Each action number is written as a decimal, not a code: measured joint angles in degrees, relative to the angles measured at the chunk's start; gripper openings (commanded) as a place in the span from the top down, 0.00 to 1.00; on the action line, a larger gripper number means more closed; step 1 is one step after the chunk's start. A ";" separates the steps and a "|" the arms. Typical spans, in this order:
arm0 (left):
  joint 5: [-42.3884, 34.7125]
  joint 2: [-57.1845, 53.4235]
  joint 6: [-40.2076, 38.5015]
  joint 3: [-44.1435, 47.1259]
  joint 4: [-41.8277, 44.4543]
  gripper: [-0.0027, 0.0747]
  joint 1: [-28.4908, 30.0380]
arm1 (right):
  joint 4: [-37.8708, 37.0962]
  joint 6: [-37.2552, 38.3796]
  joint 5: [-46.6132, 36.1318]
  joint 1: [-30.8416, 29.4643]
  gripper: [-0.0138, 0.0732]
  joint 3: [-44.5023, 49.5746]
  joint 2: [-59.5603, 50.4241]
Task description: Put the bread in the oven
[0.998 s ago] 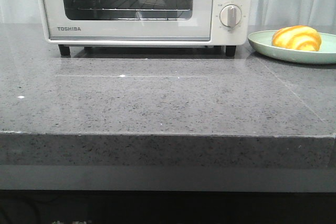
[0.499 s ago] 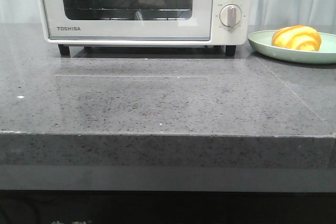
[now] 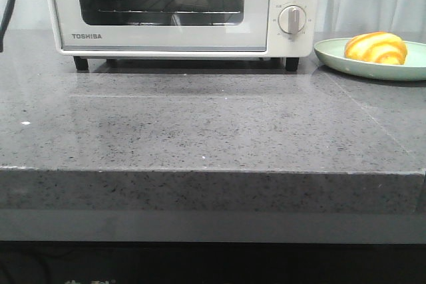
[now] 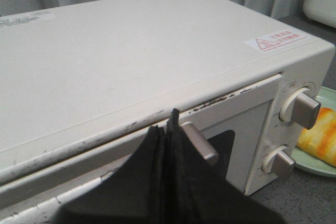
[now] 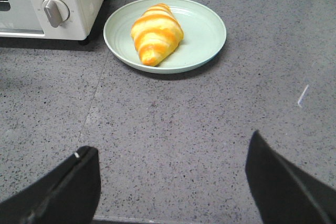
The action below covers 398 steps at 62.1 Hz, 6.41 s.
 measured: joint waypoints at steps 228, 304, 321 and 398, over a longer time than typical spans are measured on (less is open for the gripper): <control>48.43 -37.32 -13.70 13.92 14.78 0.99 -0.33 | 5.42 0.00 14.02 1.18 0.76 -48.53 66.94; 48.43 -37.32 -13.80 13.92 14.67 0.99 -0.33 | -7.53 8.21 12.49 36.23 0.76 -65.43 77.56; 48.43 -37.32 -13.80 13.92 14.67 0.99 -0.33 | -11.41 9.98 14.12 36.23 0.59 -77.55 88.16; 48.43 -37.32 -13.80 13.92 14.67 0.99 -0.33 | -8.93 12.65 10.80 25.91 0.15 -31.80 42.87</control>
